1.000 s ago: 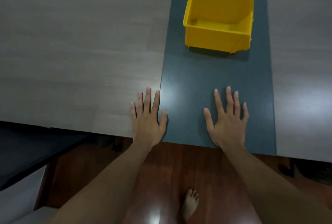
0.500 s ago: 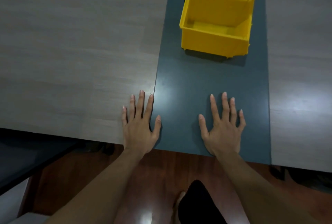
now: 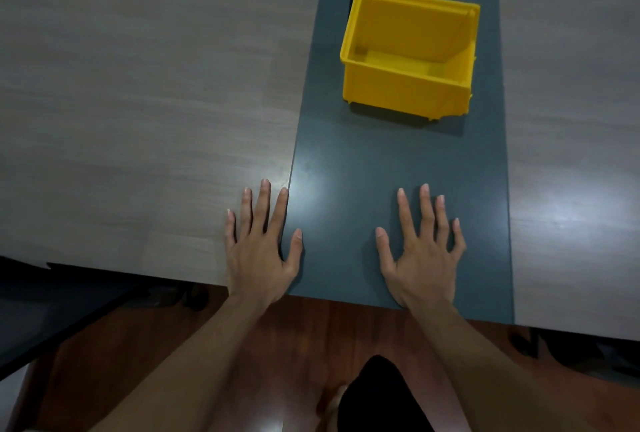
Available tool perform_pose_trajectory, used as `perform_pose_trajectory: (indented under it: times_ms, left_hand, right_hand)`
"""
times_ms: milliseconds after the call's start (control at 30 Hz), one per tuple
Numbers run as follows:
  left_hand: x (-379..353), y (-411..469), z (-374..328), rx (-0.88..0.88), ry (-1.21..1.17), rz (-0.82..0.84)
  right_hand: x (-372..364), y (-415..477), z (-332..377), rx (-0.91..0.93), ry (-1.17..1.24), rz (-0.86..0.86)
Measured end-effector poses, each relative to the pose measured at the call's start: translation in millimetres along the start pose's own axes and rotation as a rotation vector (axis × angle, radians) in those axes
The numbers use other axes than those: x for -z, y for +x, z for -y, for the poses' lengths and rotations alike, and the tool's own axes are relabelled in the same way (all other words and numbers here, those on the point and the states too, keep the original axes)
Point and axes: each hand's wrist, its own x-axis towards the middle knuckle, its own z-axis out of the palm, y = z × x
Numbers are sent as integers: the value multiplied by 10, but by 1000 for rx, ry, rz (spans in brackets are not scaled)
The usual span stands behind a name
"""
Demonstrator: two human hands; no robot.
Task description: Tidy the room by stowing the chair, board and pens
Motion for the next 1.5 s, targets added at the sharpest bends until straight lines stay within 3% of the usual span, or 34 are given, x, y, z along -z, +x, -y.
perform_pose_trajectory:
  times_ms: [1500]
  left_hand:
    - [-146,434,-3,-46,-14,-100]
  right_hand:
    - [-146,509,-87,35,41,-95]
